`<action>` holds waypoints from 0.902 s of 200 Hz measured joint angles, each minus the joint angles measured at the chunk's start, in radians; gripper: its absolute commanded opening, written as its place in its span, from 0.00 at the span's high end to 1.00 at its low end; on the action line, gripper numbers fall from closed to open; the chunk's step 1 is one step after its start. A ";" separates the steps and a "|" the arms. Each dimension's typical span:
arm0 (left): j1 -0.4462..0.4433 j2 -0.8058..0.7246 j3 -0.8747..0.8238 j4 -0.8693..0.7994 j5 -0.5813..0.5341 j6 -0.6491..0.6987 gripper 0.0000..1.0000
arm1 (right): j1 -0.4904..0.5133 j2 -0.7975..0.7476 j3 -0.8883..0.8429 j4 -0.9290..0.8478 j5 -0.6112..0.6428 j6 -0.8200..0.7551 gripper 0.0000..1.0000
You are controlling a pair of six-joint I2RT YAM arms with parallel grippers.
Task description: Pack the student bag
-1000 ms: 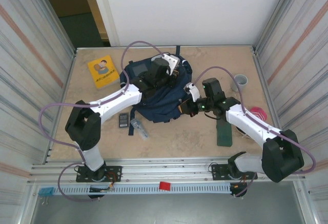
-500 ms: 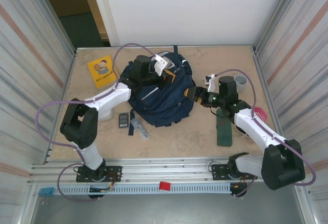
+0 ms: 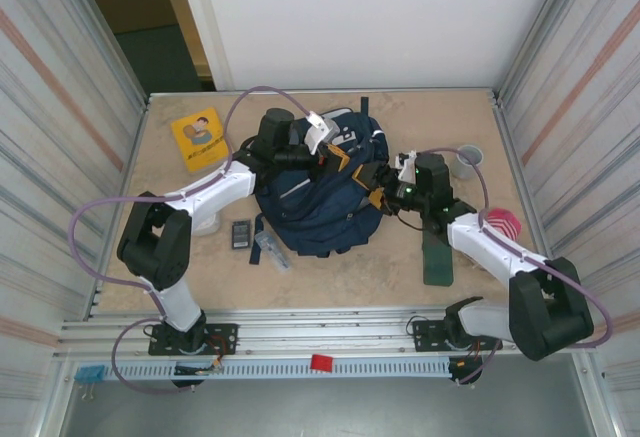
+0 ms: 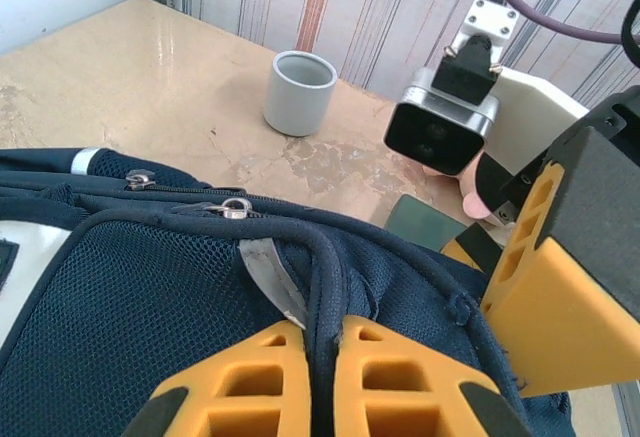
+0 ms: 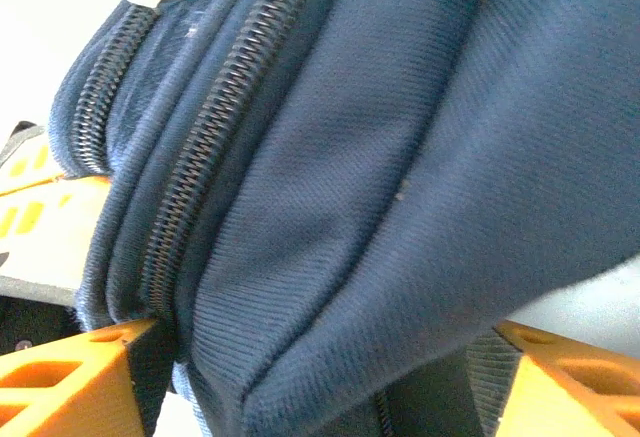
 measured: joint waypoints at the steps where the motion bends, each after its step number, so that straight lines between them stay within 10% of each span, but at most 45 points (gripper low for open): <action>1: 0.000 0.000 0.000 0.000 0.000 0.000 1.00 | 0.001 -0.001 -0.001 0.001 0.002 0.001 0.23; 53: -0.008 -0.018 -0.028 0.007 -0.056 -0.003 0.83 | 0.056 0.010 -0.034 0.171 0.076 0.079 0.93; 98: -0.026 -0.219 -0.119 -0.084 -0.275 -0.090 0.47 | 0.134 0.018 -0.066 0.235 0.188 0.092 0.99; 180: -0.333 -0.704 -0.306 -0.348 -0.797 -0.304 0.45 | 0.210 -0.014 -0.034 0.155 0.343 0.027 1.00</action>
